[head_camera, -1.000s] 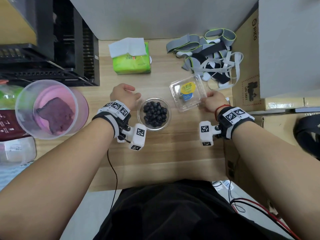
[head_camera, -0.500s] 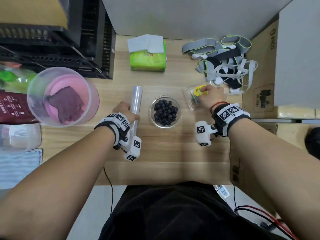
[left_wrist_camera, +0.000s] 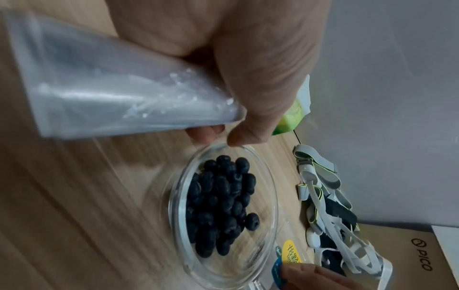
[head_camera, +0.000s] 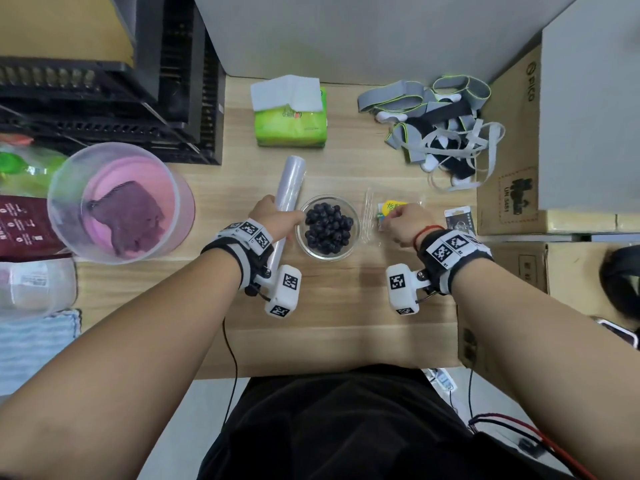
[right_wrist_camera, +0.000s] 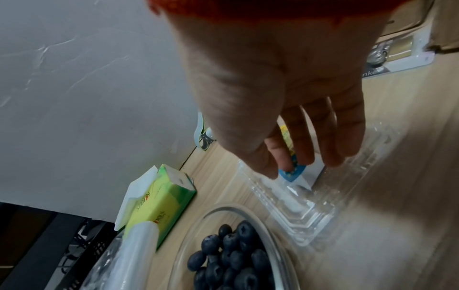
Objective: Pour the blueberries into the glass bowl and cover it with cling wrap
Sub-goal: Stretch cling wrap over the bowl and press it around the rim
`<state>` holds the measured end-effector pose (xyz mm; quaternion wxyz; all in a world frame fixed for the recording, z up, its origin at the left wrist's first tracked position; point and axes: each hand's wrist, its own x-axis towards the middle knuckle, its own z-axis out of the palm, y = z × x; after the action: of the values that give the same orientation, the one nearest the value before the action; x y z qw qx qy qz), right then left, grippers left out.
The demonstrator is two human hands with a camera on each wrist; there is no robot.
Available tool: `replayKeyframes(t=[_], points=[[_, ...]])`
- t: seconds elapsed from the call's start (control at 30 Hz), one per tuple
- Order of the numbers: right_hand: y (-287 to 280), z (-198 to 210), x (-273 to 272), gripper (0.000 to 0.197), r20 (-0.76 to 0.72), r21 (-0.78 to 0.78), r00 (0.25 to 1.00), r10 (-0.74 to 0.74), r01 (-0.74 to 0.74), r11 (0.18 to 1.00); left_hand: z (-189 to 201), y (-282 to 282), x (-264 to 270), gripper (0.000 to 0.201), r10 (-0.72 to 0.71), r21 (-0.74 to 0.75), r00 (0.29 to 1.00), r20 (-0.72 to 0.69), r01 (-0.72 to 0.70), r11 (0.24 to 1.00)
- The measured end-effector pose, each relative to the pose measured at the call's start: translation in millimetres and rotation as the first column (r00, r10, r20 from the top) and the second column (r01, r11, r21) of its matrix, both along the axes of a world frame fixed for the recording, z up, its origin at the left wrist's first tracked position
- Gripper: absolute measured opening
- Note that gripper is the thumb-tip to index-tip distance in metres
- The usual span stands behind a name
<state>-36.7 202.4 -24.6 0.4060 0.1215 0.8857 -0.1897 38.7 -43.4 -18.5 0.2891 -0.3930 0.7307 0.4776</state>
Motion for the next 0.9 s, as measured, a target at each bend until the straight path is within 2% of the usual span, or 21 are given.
replayKeyframes(t=[0.1, 0.2, 0.27, 0.33, 0.43, 0.53, 0.63, 0.73, 0.83, 0.9], points=[[0, 6, -4, 0.019, -0.09, 0.073, 0.996, 0.017, -0.011, 0.997, -6, 2, 1, 0.043, -0.07, -0.045, 0.998, -0.009, 0.069, 0.997], [-6, 11, -6, 0.008, -0.146, -0.047, 0.989, 0.003, -0.01, 0.999, -8, 0, 3, 0.036, -0.106, -0.082, 0.994, -0.011, 0.105, 0.991], [-17, 14, -3, 0.006, -0.097, -0.211, 0.995, 0.005, -0.026, 0.977, -8, -1, 3, 0.034, -0.138, -0.098, 0.99, -0.006, 0.137, 0.986], [-30, 15, 1, 0.004, -0.047, -0.3, 0.998, 0.043, -0.055, 0.952, -6, -2, 4, 0.034, -0.156, -0.105, 0.988, 0.014, 0.157, 0.982], [-45, 14, 4, 0.006, -0.049, -0.312, 0.997, 0.066, -0.078, 0.947, -6, -10, 10, 0.031, -0.156, -0.108, 0.987, 0.045, 0.16, 0.981], [-54, 12, 9, 0.015, 0.025, -0.336, 0.996, 0.088, -0.075, 0.939, -4, -23, 21, 0.028, -0.14, -0.09, 0.987, 0.081, 0.147, 0.985], [-56, 5, 13, 0.023, 0.067, -0.252, 0.98, 0.19, -0.167, 0.953, -5, -32, 31, 0.026, -0.082, -0.086, 0.995, 0.063, 0.088, 0.992], [-45, 2, 12, 0.028, 0.051, -0.074, 0.954, 0.295, -0.291, 0.954, -7, -34, 31, 0.029, 0.016, -0.099, 0.999, -0.052, -0.022, 0.995], [-34, 7, 8, 0.025, -0.012, 0.014, 0.952, 0.306, -0.306, 0.952, -4, -29, 23, 0.034, 0.01, -0.021, 0.992, -0.125, -0.012, 1.0], [-35, 12, 4, 0.019, -0.083, -0.033, 0.963, 0.258, -0.261, 0.965, 7, -20, 14, 0.038, -0.011, 0.048, 0.987, -0.159, 0.019, 0.999]])
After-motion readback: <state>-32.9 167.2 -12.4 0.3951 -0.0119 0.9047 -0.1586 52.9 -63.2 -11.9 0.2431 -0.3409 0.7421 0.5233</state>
